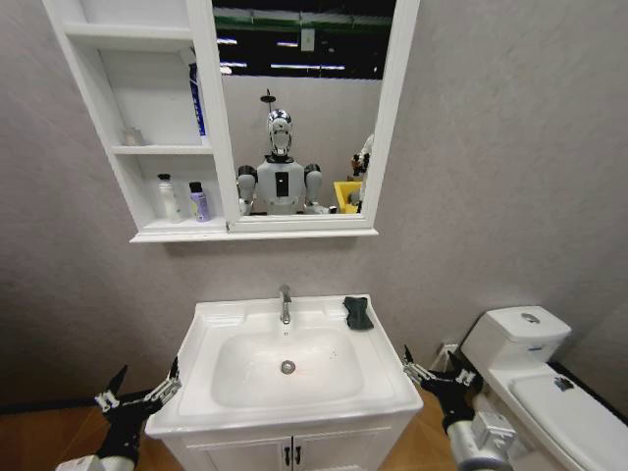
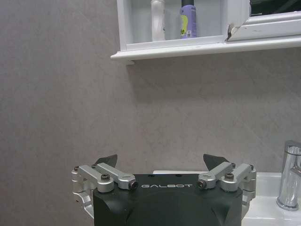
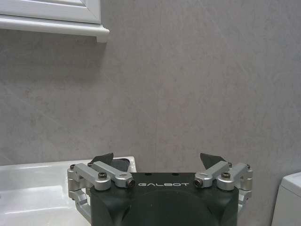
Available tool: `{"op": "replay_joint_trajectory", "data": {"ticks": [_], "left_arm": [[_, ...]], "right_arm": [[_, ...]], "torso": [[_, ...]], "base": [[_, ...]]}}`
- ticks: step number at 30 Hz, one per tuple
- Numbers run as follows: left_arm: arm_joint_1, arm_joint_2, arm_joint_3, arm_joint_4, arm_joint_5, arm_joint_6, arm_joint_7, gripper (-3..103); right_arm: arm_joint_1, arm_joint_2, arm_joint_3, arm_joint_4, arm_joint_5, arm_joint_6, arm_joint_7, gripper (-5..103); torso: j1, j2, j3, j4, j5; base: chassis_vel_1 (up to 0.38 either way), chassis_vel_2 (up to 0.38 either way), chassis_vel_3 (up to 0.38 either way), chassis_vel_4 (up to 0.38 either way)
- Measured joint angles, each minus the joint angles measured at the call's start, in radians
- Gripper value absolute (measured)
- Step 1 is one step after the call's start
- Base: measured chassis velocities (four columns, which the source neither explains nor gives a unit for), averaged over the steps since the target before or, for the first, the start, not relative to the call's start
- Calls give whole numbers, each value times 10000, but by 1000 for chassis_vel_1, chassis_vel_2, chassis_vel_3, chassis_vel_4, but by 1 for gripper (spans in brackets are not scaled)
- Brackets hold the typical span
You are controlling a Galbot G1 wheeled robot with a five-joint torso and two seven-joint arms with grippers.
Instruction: Move facial cleanser and shampoo from washbasin to cabinet, then wipe washbasin with towel.
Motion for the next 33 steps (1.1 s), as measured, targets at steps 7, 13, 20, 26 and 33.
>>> {"op": "replay_joint_trajectory", "data": {"ticks": [7, 13, 20, 26, 33], "left_arm": [[-7, 5, 5, 5, -4, 5, -5, 100], [-7, 8, 4, 6, -9, 10, -14, 100], [-9, 10, 7, 7, -14, 12, -11, 100], [-8, 11, 7, 7, -14, 12, -12, 100], [-8, 11, 7, 7, -14, 12, -12, 100]], "right_arm": [[698, -418, -42, -788, 293, -58, -50, 100], [2663, -1538, -26, -3048, 1537, -390, 475, 100], [4893, -2617, -972, -5009, 2270, -703, 367, 100], [6322, -2972, -2355, -6434, 2524, -960, 367, 100], [7878, -2912, -3720, -8081, 2618, -1424, 808, 100]], "torso": [[4, -1, 2, -3, 0], [-5, 2, -1, -3, 0], [-3, 0, 0, 0, 1], [-1, 0, 0, 0, 1], [-1, -1, 1, 1, 1]], "base": [[-82, 61, 70, -68], [0, 0, 0, 0], [0, 0, 0, 0], [0, 0, 0, 0], [0, 0, 0, 0]]}}
